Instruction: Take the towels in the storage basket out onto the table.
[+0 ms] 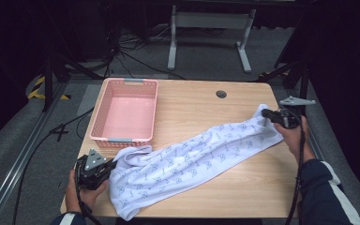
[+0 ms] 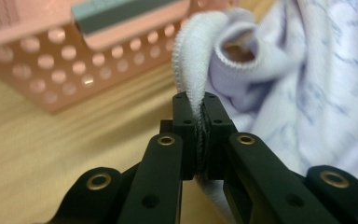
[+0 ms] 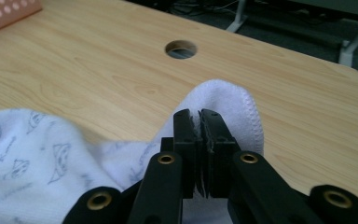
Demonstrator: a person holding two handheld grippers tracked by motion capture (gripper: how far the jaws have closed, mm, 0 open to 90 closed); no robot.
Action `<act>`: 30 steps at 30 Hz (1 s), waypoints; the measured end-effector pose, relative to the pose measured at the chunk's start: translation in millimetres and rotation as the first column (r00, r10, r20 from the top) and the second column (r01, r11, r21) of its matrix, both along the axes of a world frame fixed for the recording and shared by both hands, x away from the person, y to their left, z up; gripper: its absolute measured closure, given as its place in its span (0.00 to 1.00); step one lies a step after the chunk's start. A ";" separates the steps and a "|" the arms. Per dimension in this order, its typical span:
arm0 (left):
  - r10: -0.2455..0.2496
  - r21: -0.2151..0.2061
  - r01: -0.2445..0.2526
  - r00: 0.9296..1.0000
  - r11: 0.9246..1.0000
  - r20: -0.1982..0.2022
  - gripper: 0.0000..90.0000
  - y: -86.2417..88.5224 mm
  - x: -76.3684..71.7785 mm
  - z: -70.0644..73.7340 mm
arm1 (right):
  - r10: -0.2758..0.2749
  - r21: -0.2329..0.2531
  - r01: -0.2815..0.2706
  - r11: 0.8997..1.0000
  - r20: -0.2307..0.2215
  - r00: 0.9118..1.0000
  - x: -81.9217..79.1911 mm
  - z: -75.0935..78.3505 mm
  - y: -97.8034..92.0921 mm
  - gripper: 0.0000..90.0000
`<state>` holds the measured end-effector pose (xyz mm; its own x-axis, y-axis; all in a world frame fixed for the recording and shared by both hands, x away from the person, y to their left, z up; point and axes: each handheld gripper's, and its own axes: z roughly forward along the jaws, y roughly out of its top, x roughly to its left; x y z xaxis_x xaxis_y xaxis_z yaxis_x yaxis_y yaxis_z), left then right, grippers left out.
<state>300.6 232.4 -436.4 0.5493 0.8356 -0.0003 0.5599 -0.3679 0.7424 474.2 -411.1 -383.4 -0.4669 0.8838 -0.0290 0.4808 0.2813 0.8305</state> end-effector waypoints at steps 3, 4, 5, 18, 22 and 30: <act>-0.027 0.006 0.027 0.999 1.000 -0.042 0.96 1.9 -15.7 -3.5 | -0.015 -0.052 0.008 0.999 -0.119 0.993 -20.1 -5.1 -24.1 0.93; -0.031 0.001 0.031 0.997 1.000 -0.068 0.96 2.2 -24.7 -5.8 | -0.006 -0.067 -0.007 0.998 -0.188 0.982 -25.0 -8.3 -28.0 0.92; -0.031 0.001 0.031 0.997 1.000 -0.068 0.96 2.2 -24.7 -5.8 | -0.006 -0.067 -0.007 0.998 -0.188 0.982 -25.0 -8.3 -28.0 0.92; 0.082 -0.115 -0.083 0.997 0.990 -0.016 0.44 4.3 0.3 1.1 | -0.011 -0.270 -0.032 0.962 -0.156 0.988 -47.0 3.3 -16.0 0.51; 0.038 -0.085 -0.038 0.999 0.996 -0.009 0.41 -10.9 28.6 6.3 | 0.117 -0.186 -0.124 0.975 -0.048 0.992 -27.4 12.7 12.1 0.46; -0.102 0.056 0.111 0.985 0.992 -0.141 0.59 -32.7 50.5 -19.1 | 0.153 -0.247 -0.221 0.944 -0.266 0.952 23.8 -41.3 46.4 0.49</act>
